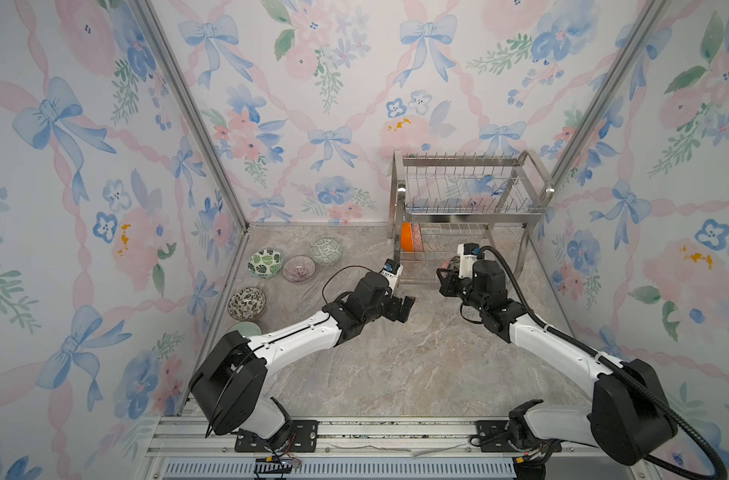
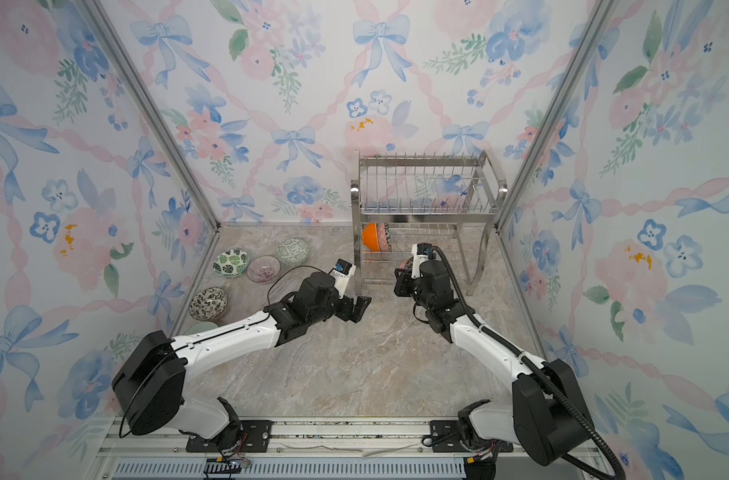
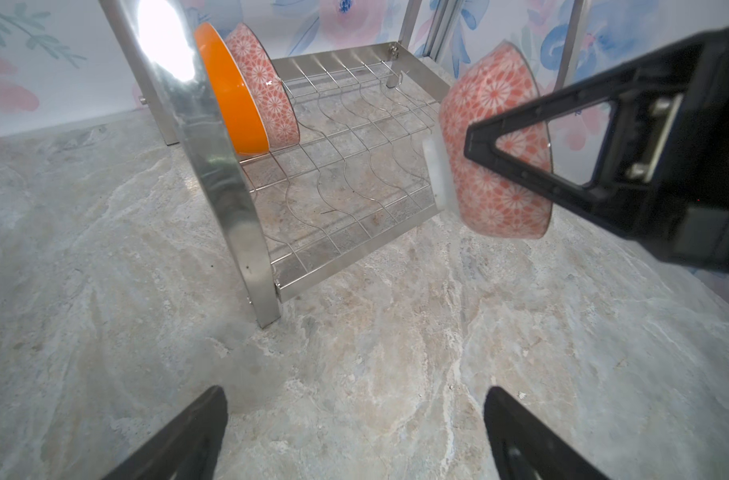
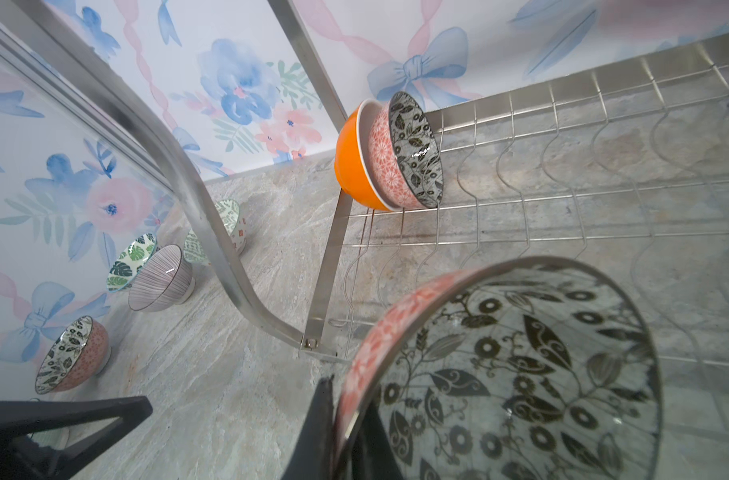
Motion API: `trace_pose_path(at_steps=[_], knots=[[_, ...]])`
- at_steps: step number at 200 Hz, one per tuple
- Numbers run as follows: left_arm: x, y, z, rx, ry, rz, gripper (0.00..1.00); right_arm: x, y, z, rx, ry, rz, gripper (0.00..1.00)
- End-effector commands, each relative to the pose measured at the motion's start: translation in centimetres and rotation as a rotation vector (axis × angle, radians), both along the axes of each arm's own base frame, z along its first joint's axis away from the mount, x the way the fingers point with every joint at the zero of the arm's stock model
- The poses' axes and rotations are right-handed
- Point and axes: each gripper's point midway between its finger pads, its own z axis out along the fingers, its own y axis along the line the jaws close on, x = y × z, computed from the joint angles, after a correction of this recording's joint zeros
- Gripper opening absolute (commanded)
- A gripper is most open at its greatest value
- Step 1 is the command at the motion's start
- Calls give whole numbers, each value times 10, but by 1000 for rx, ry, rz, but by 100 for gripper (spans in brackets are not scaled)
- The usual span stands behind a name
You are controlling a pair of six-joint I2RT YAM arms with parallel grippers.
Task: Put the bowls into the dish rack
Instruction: 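Lift the black-leaf bowl with the right gripper and carry it into the rack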
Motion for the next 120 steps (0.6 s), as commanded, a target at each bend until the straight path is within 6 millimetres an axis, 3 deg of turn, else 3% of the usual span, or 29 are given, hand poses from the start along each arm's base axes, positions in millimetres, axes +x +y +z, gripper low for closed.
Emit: trace_pose_path(at_steps=[1, 65, 116, 120], knots=[[14, -14, 7, 66, -91, -39, 98, 19, -4, 23, 48, -111, 6, 0], [18, -46, 1, 143, -176, -124, 98, 58, -19, 9, 130, -114, 26, 0], [21, -58, -3, 203, -223, -142, 98, 83, -29, 9, 184, -192, 54, 0], [22, -58, -4, 208, -224, -140, 98, 87, -28, -1, 186, -171, 58, 0]])
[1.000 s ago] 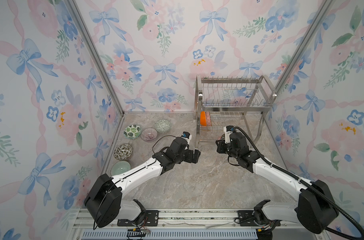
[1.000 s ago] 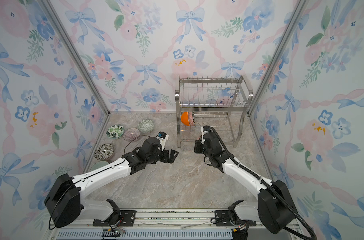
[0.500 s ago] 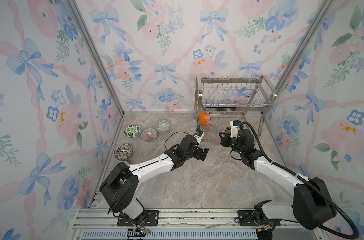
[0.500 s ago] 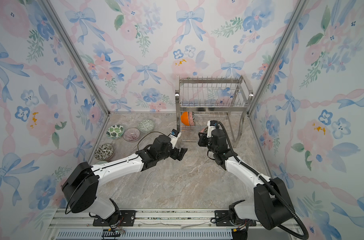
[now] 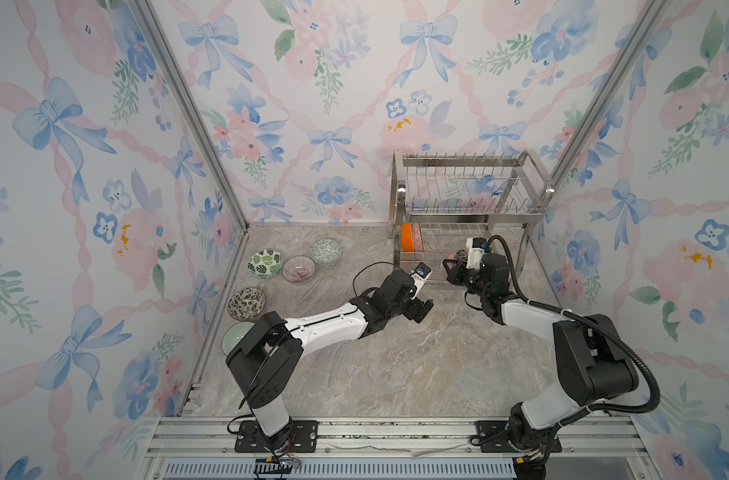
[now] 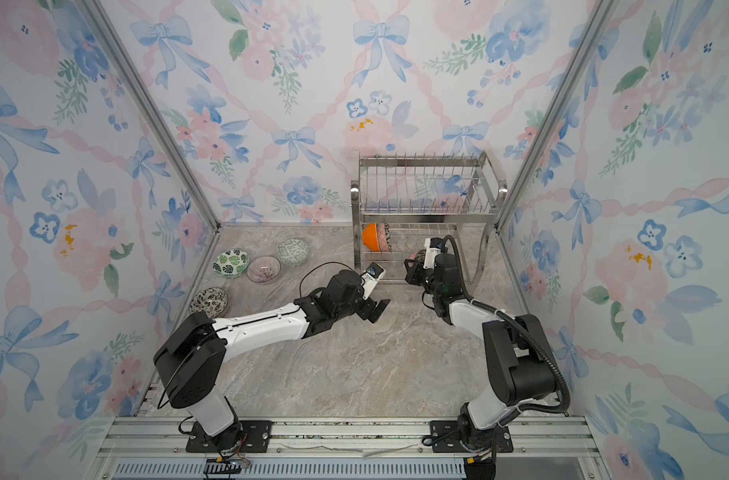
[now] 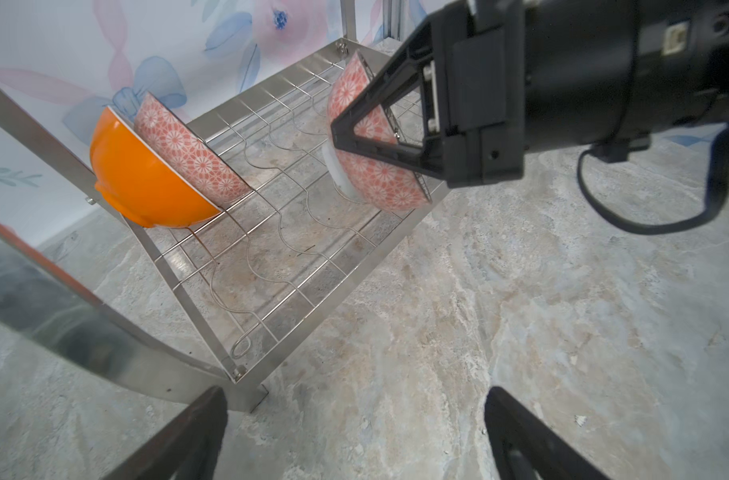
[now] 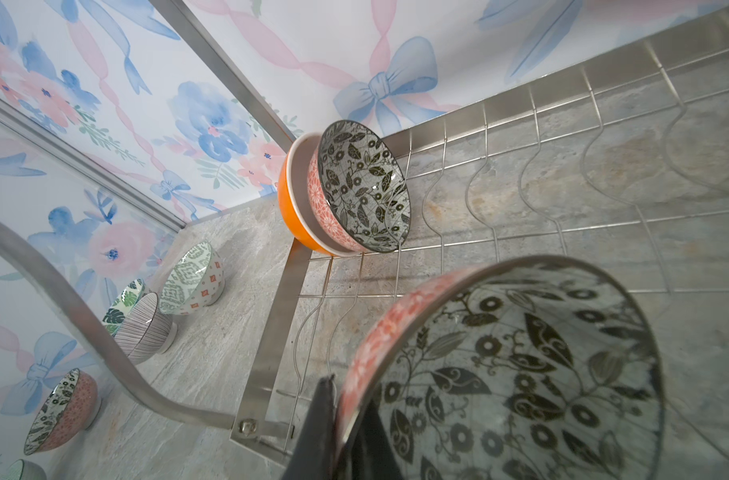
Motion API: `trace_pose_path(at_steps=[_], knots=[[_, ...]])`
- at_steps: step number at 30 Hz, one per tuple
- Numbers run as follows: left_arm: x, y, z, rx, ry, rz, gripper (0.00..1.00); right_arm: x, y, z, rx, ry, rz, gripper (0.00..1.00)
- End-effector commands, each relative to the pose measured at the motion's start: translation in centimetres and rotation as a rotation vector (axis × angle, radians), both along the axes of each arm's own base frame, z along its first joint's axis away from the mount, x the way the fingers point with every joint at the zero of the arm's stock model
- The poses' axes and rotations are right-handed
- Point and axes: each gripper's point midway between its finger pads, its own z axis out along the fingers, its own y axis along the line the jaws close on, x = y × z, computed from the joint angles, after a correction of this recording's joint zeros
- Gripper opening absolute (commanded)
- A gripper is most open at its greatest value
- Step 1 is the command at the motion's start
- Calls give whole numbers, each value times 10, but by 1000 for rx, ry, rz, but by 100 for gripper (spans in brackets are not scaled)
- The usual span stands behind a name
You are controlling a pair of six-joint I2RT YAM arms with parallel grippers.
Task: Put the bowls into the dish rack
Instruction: 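Lift the black-leaf bowl with the right gripper and carry it into the rack, then lower the black-leaf bowl against the pink-floral bowl with the right gripper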
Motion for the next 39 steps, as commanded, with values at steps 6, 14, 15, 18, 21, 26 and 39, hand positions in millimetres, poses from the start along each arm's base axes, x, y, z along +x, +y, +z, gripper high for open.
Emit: trace_pose_path(at_steps=[6, 14, 15, 18, 21, 26, 39], knots=[[16, -8, 4, 45, -90, 1, 98, 39, 9, 40, 130, -173, 99, 0], [18, -15, 9, 53, -117, -32, 98, 59, 20, 46, 230, -238, 175, 0], [19, -16, 11, 50, -122, -34, 98, 63, 20, 47, 250, -242, 180, 0], [19, -17, 9, 64, -131, -47, 98, 75, 15, 49, 303, -257, 175, 0], [21, -16, 6, 89, -149, -44, 98, 85, 10, 49, 338, -272, 169, 0], [25, -15, 0, 128, -171, -47, 98, 103, 13, 48, 381, -274, 205, 0], [38, -3, 11, 116, -190, -23, 98, 130, 23, 51, 496, -280, 265, 0]])
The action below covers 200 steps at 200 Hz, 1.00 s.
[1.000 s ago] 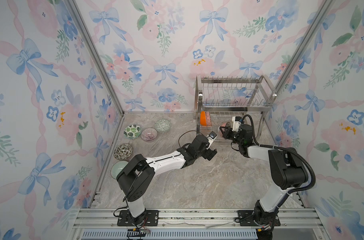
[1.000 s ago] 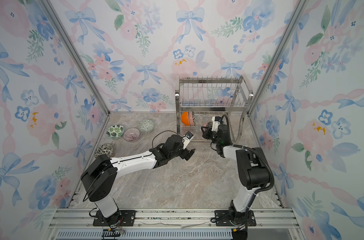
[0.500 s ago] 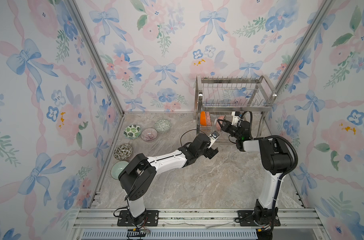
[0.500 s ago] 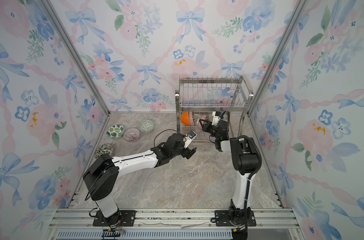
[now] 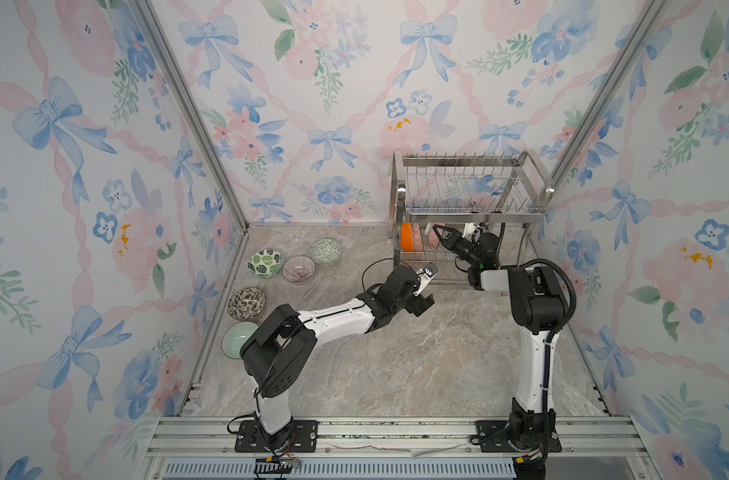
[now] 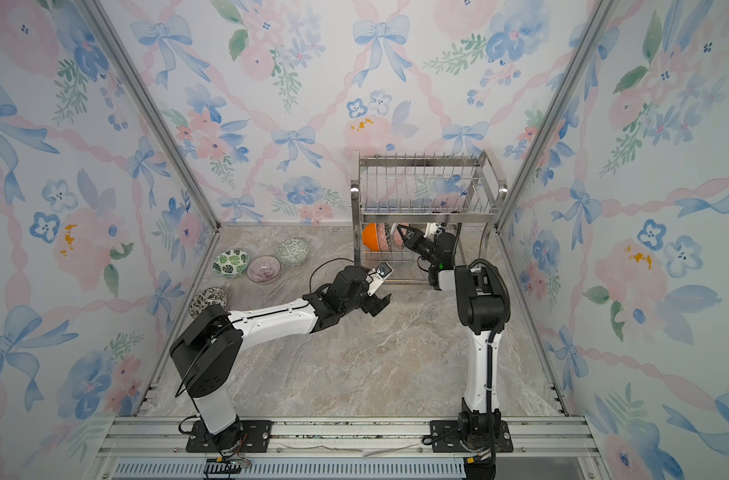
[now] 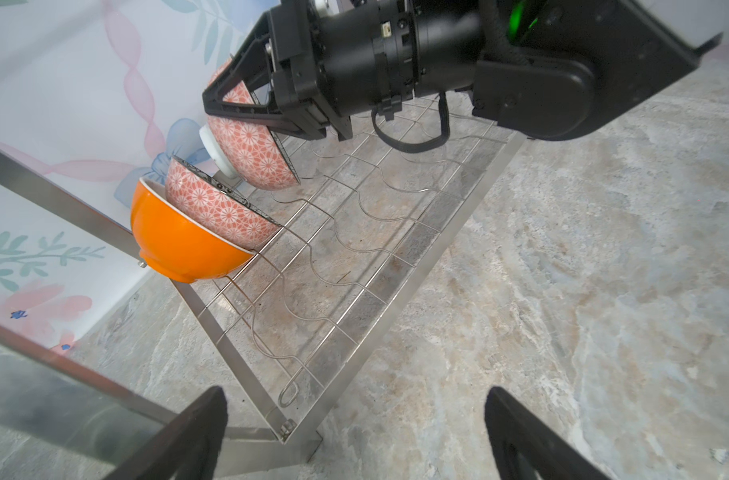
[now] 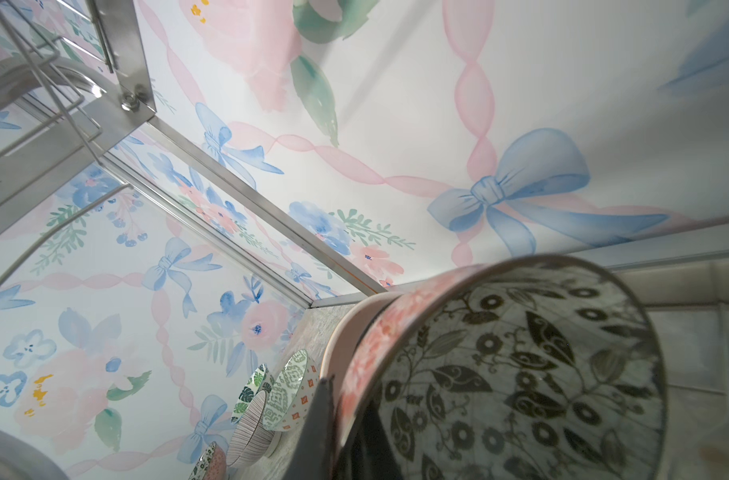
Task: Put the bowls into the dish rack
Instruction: 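Lower the black-leaf bowl against the pink-floral bowl with the right gripper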
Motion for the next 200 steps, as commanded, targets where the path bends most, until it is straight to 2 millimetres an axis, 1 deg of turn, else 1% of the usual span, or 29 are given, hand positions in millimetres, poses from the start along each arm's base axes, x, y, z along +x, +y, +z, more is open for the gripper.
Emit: trace_pose_path(at_steps=[1, 42, 51, 123, 147, 200], knots=[[10, 1, 15, -19, -37, 10, 98, 2, 5, 28, 50, -110, 38, 0], [12, 10, 17, -43, -19, 24, 98, 6, 13, 23, 77, -105, 68, 0], [12, 12, 17, -47, -14, 24, 98, 6, 14, 25, 87, -112, 75, 0], [13, 12, 20, -61, -10, 23, 98, 7, 27, 25, 139, -108, 143, 0], [13, 14, 19, -62, -6, 27, 98, 6, 28, 26, 144, -110, 150, 0], [13, 15, 20, -64, -6, 26, 98, 11, 29, 14, 141, -76, 147, 0]])
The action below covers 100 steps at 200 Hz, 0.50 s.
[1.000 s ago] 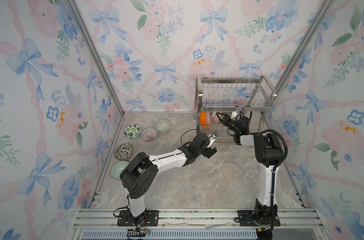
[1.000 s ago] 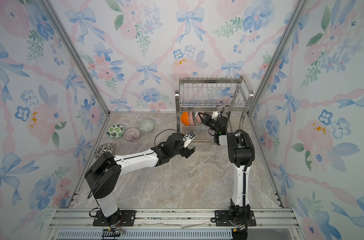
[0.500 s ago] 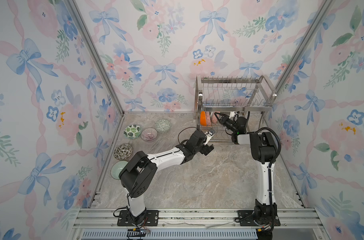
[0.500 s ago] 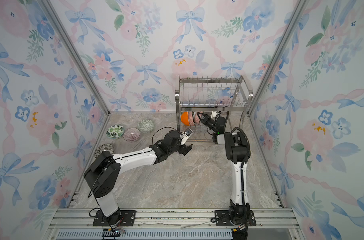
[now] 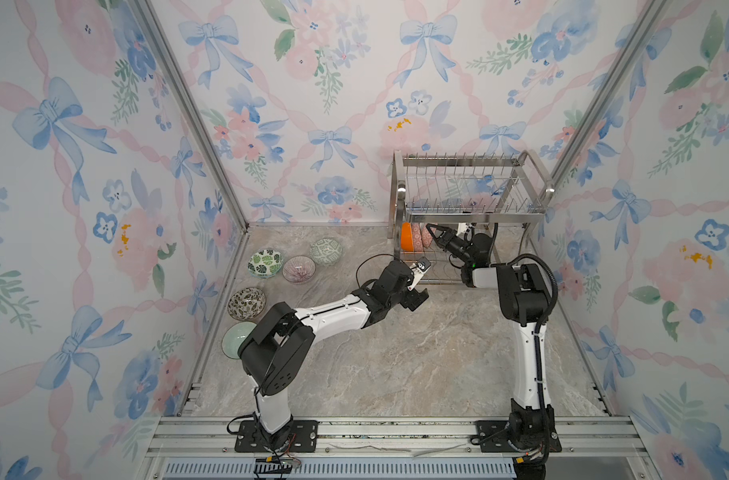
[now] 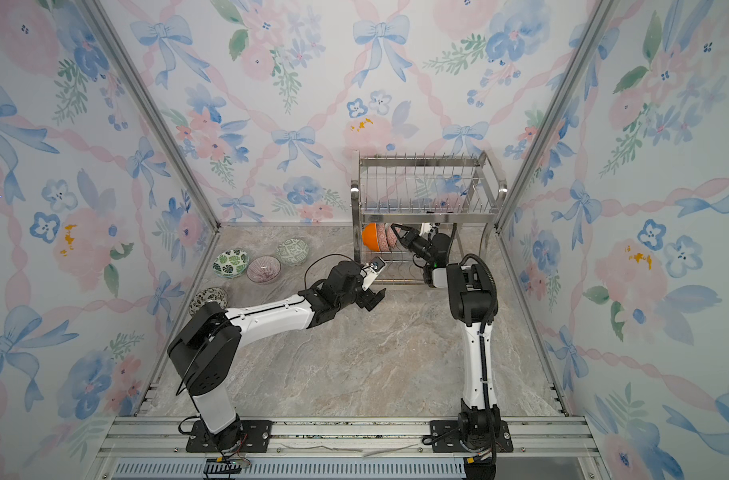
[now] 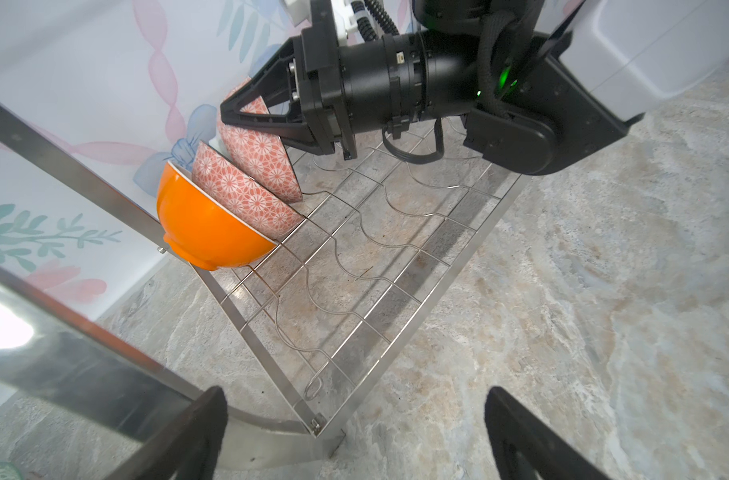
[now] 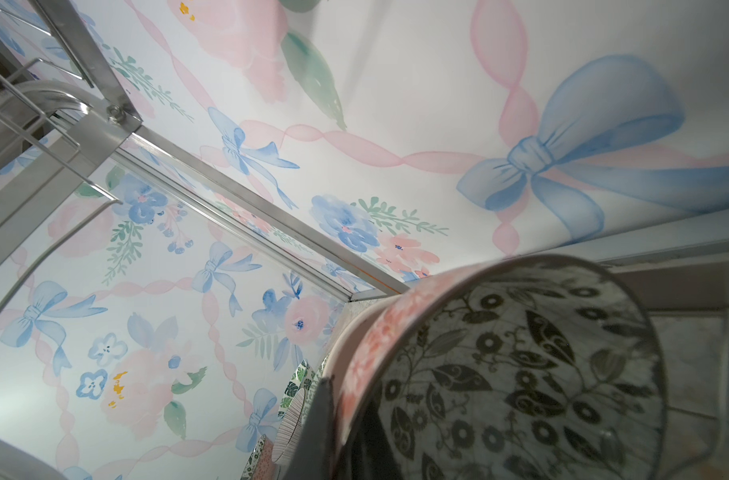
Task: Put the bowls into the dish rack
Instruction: 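Lower the black-leaf bowl against the pink-floral bowl with the right gripper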
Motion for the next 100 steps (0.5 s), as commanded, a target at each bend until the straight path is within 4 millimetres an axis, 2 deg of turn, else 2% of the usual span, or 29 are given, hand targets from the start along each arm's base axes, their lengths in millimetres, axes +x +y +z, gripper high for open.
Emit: trace_pose_path(at_steps=[1, 24, 83, 100], knots=[[0, 2, 19, -48, -18, -2, 98, -3, 5, 27, 16, -122, 17, 0], [0, 2, 19, -48, -18, 0, 98, -1, 6, 19, 2, -104, 18, 0], [3, 3, 16, -47, -10, -2, 98, 0, 5, 14, -53, -93, 12, 1], [3, 3, 16, -49, -9, 0, 98, 0, 6, 12, -73, -87, 14, 7]])
